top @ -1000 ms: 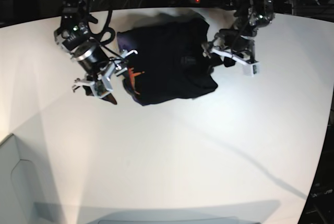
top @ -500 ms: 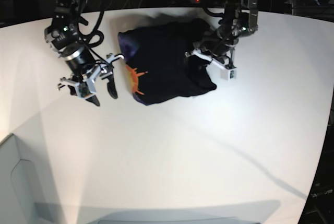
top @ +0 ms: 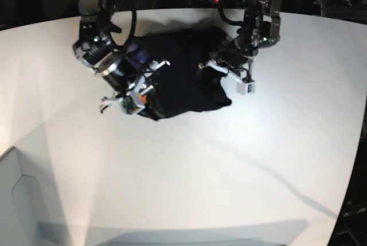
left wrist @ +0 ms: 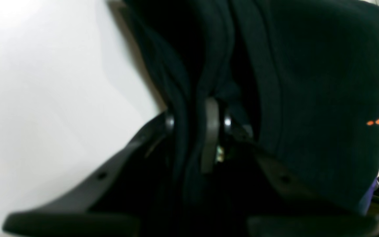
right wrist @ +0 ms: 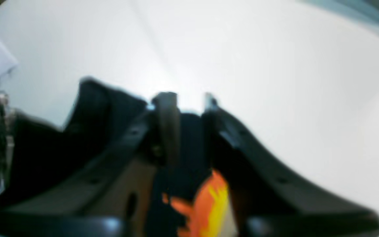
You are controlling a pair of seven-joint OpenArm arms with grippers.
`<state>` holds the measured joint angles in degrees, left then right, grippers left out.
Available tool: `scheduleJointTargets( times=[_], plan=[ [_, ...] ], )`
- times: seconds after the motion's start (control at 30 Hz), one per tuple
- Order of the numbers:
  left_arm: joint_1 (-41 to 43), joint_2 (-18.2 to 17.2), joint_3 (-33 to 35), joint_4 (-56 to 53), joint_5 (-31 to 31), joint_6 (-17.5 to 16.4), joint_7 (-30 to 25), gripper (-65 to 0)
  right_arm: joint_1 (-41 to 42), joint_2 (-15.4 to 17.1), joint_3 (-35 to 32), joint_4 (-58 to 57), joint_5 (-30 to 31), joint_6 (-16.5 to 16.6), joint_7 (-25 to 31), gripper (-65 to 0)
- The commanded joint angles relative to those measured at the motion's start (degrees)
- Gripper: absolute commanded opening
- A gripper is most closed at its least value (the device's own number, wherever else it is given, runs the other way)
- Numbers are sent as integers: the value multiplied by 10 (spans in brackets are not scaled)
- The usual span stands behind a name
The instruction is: Fold the T-shirt properly
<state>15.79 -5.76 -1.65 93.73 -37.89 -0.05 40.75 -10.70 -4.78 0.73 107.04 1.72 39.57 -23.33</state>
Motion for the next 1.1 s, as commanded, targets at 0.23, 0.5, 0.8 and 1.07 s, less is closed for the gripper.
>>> scheduleJointTargets(
  times=[0.23,0.5,0.8,1.07],
  plan=[
    [-2,-7,-2,2,11,7,7,-650,68,7,14,-159,4,4,62,-650],
    [-2,-17,-2,2,11,7,5,-650,90,45,69,-306,7,4,147,-650],
    [-8,-18,-2,6,11,7,6,-650,70,51,107,-221,8,4,185,-650],
    [-20,-18,-2,4,11,7,7,-650,-15,24,93,-33,25,4,116,-650]
  ],
)
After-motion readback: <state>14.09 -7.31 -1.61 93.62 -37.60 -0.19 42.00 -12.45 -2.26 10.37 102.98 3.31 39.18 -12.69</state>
